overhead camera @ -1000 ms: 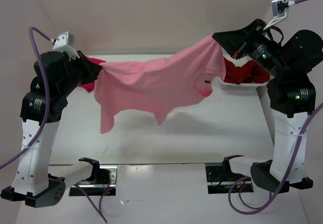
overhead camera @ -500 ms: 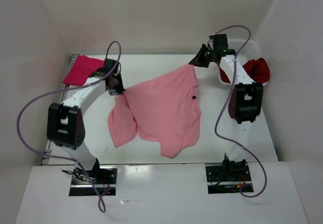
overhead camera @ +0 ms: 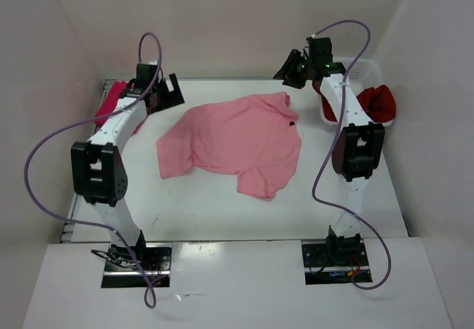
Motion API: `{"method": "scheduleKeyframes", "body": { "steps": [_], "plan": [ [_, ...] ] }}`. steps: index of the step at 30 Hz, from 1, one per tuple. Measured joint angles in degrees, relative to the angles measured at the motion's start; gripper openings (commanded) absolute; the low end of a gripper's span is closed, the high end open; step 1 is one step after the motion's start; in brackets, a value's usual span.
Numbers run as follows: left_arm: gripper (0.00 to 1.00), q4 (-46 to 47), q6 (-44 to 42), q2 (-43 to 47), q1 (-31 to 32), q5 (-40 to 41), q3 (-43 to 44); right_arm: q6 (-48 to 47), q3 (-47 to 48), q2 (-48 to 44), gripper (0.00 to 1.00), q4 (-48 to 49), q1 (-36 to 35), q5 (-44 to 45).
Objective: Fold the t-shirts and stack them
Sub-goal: Flatten out the tshirt
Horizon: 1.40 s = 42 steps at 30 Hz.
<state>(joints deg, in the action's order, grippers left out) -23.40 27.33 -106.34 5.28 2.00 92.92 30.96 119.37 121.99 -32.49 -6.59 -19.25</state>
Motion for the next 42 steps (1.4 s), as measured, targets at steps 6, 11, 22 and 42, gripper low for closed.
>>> {"method": "scheduleKeyframes", "body": {
  "steps": [6, 11, 22, 42],
  "plan": [
    [0.52, 1.9, 6.6, 17.5, -3.1, -5.6, -27.6, -0.2, -20.2, -12.6, 0.01, 2.9, -2.1, 0.5],
    [0.26, 5.0, 16.4, 28.3, -8.1, -9.0, -45.8, 0.0, -34.9, -24.0, 0.0, 3.5, -3.8, 0.0],
    [0.47, 10.1, 33.8, 30.1, -9.3, -6.9, -56.9, 0.4, -53.2, -37.1, 0.14, 5.8, -6.8, -1.4],
    [0.36, 16.9, 42.6, 28.1, -9.8, -4.0, -61.3, 1.6, -58.3, -40.9, 0.2, 6.4, -6.8, -2.2]
  ]
}}
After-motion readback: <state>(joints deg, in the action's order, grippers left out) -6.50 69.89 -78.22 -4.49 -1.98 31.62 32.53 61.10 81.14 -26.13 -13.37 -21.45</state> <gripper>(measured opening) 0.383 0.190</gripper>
